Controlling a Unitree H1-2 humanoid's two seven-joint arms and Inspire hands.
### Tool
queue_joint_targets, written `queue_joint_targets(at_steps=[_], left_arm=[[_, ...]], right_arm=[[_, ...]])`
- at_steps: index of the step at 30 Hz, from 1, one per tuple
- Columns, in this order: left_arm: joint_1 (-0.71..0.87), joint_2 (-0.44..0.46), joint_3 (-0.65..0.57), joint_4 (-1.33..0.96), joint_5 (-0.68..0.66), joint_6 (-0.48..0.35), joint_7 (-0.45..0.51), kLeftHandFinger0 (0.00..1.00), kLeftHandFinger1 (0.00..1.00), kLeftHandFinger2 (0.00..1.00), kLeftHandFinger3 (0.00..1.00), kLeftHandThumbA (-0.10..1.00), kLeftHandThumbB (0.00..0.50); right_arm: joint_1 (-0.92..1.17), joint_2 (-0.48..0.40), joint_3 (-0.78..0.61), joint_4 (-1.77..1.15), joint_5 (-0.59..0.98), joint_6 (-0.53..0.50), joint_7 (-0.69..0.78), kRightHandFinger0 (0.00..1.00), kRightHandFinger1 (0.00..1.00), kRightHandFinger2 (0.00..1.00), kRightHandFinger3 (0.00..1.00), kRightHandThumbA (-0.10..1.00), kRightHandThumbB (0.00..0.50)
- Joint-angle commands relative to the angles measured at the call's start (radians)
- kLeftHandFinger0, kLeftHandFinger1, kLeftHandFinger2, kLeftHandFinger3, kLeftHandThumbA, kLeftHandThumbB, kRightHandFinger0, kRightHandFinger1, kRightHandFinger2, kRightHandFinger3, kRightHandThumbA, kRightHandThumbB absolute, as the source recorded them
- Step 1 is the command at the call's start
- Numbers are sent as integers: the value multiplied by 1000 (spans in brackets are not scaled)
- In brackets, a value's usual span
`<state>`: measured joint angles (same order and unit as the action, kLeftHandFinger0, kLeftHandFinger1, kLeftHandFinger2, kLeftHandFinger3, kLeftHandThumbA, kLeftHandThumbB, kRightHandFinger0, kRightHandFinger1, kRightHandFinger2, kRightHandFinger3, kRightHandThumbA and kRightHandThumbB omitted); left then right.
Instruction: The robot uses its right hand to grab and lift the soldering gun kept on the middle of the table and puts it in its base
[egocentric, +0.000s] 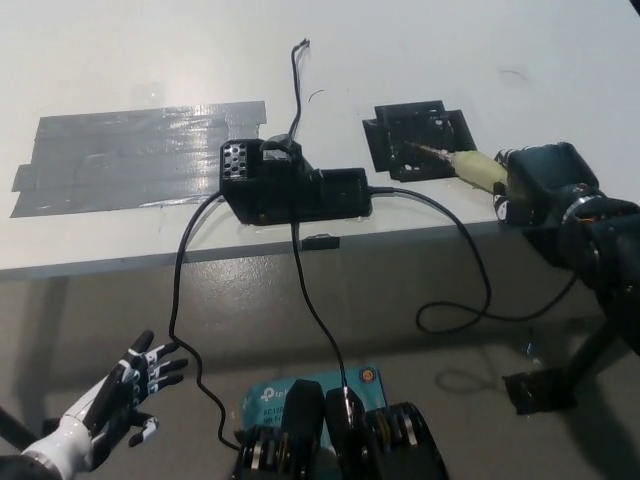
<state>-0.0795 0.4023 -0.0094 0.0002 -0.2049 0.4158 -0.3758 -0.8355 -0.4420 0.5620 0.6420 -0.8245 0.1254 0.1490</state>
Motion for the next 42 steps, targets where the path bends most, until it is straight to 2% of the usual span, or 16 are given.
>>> queue_joint_targets(at_steps=[1, 3, 5, 7, 9, 10, 12, 13, 19, 25, 29, 32, 33, 36, 41, 42], left_arm=[[8, 32, 6, -16, 13, -32, -12, 927, 999, 1000, 1000, 1000, 322], [8, 34, 7, -14, 16, -31, -9, 935, 1000, 1000, 1000, 1000, 319], [11, 33, 11, -15, 13, -30, -7, 920, 993, 994, 1000, 1000, 304], [17, 34, 12, -19, 14, -30, -9, 925, 1000, 993, 1000, 1000, 291], [22, 34, 13, -17, 11, -36, -14, 932, 1000, 991, 1000, 1000, 294], [22, 35, 11, -16, 15, -40, -14, 936, 1000, 988, 1000, 1000, 304], [22, 36, 11, -15, 17, -42, -14, 933, 1000, 992, 1000, 1000, 310], [21, 37, 10, -16, 19, -43, -14, 926, 1000, 999, 1000, 1000, 308], [26, 36, 16, -14, 17, -43, -16, 919, 981, 978, 1000, 1000, 312], [27, 36, 16, -14, 22, -51, -18, 928, 990, 970, 1000, 1000, 313], [29, 38, 16, -16, 19, -45, -22, 951, 1000, 1000, 1000, 1000, 316], [29, 40, 14, -22, 25, -41, -21, 943, 1000, 1000, 1000, 1000, 295], [28, 40, 14, -20, 24, -45, -23, 938, 1000, 1000, 1000, 1000, 296], [28, 40, 12, -18, 29, -48, -23, 938, 1000, 1000, 1000, 1000, 285], [27, 34, 15, -1, 27, -64, -25, 909, 982, 990, 1000, 1000, 319], [26, 36, 10, -6, 34, -58, -23, 892, 972, 989, 1000, 1000, 323]], right_arm=[[-11, -20, -54, -75, 65, -82, -6, 4, 380, 686, 156, -100, 9], [-9, -18, -85, -98, 80, -82, -7, 0, 399, 703, 218, -100, 0], [-4, -22, -95, -113, 75, -98, -20, 0, 316, 583, 418, -100, 86], [1, -25, -106, -123, 68, -114, -34, 0, 166, 410, 291, -100, 70], [6, -26, -115, -123, 62, -131, -48, 0, 135, 407, 155, -100, 61], [4, -30, -120, -107, 64, -162, -70, 0, 136, 464, 55, -100, 3], [7, -36, -126, -109, 63, -183, -80, 0, 177, 547, 65, -100, 0], [6, -46, -131, -113, 60, -189, -75, 0, 296, 657, 157, -100, 0], [-7, -63, -137, -130, 38, -203, -85, 4, 431, 771, 514, -100, 0], [-53, -98, -99, -167, -36, -281, -129, 9, 348, 622, 434, -100, 0], [-79, -107, -92, -208, -47, -339, -133, 1, 271, 441, 177, -100, 0], [-90, -108, -84, -215, -73, -391, -178, 0, 197, 429, 117, -100, 51], [-94, -107, -79, -205, -85, -405, -195, 0, 200, 486, 121, -100, 48], [-111, -110, -65, -209, -112, -462, -241, 0, 219, 626, 192, -100, 167], [-143, -102, -56, -211, -106, -520, -229, 0, 173, 312, 181, -100, 71], [-156, -97, -52, -214, -114, -532, -239, 0, 82, 361, 235, -100, 127]])
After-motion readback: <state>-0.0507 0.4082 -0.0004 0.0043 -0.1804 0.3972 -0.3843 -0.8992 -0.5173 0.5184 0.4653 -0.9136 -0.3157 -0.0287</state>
